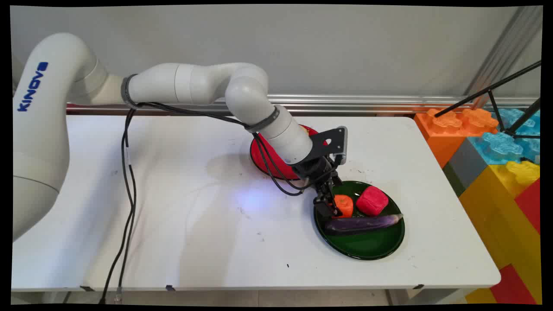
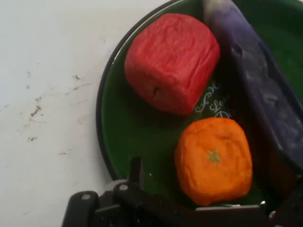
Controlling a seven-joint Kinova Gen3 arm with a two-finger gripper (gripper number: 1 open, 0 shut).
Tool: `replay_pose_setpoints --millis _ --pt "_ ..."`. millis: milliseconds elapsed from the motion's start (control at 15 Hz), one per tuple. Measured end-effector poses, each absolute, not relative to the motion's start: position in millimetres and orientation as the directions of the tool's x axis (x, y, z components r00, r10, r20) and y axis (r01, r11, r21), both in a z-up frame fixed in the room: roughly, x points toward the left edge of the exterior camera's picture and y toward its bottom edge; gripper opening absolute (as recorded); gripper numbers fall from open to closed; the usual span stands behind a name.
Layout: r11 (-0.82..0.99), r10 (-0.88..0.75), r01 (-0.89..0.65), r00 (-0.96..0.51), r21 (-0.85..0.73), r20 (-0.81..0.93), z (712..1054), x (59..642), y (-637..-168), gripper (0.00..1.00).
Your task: Pick up the eggplant from the green plate
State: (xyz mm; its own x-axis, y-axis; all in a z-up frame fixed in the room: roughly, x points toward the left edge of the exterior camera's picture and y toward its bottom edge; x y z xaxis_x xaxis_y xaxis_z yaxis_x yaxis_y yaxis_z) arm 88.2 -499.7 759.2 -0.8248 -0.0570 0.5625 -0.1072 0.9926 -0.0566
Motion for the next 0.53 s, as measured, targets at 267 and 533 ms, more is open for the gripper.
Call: replay_pose_setpoints --millis 267,533 --pt "0.991 -0.066 -0.121 -0.822 -0.060 0.565 763.7 88.5 -499.7 1.00" --pt "0.984 -0.125 -0.176 -0.815 -0.036 0.566 775.4 86.7 -499.1 1.00"
